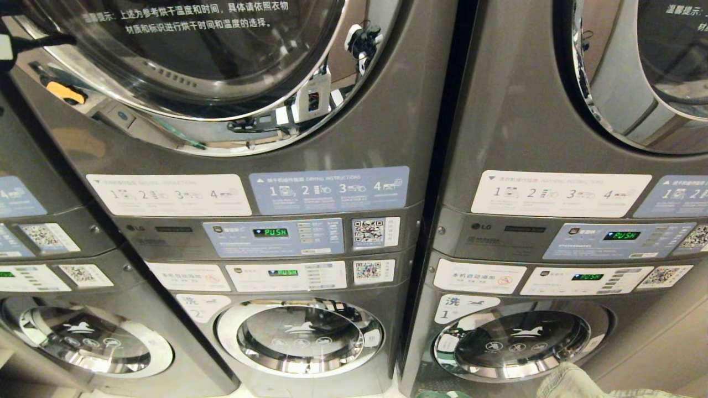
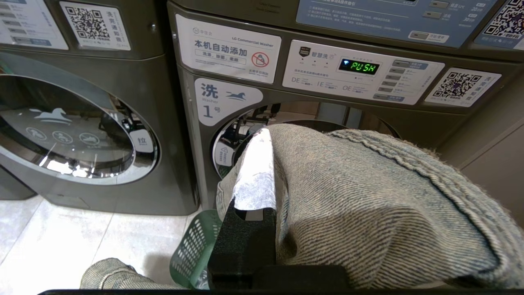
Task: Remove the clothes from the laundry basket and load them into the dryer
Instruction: Open the dryer
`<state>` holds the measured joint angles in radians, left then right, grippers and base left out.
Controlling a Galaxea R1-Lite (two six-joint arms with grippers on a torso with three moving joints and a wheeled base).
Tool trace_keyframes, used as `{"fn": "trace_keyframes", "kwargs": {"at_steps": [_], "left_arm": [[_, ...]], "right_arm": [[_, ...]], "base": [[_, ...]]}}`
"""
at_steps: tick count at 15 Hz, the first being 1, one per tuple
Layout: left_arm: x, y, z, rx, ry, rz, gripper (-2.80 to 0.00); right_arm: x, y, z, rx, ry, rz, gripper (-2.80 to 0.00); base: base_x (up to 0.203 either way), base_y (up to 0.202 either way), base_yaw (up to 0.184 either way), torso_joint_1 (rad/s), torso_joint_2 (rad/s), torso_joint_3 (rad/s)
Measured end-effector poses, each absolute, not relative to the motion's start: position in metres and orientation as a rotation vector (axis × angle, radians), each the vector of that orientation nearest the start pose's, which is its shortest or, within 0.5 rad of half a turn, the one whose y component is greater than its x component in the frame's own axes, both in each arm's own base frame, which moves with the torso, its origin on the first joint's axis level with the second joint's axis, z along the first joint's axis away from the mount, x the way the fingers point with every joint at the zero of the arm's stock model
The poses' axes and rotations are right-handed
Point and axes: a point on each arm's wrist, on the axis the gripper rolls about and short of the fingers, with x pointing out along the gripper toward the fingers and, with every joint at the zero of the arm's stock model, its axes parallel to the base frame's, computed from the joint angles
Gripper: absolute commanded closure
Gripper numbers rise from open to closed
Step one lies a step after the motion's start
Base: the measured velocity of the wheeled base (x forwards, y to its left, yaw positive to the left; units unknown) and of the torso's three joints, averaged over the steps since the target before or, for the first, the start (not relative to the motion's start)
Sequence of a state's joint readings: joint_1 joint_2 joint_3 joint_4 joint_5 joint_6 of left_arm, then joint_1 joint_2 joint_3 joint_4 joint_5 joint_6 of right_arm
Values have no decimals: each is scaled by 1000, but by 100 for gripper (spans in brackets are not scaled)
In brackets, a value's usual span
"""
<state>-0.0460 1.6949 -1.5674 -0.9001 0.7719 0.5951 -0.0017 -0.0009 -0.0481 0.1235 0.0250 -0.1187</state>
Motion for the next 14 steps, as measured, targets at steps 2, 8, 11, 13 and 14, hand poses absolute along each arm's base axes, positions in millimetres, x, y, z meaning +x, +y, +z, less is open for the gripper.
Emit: {"fn": "trace_keyframes", "kwargs": {"at_steps": [2,8,11,13,14], "left_arm": [[291,3,415,232,-469,880,-280],[278,2,410,250,-381,897,-280],[258,3,405,267,-330,903,-280],[244,3,401,272,-315,904,-280],[237,4,399,277,-306,904,-280]], "right_arm": [[-27,1,76,-118,73,29,0],[-27,1,76,-118,73,29,0],[-27,1,76,-119,73,31,0],[-27,1,76,-120,73,31,0],[-27,1,76,-120,73,30,0]], "base": [[0,0,0,0,0,0],[0,0,0,0,0,0],[0,0,0,0,0,0],[0,0,0,0,0,0],[0,0,0,0,0,0]]}}
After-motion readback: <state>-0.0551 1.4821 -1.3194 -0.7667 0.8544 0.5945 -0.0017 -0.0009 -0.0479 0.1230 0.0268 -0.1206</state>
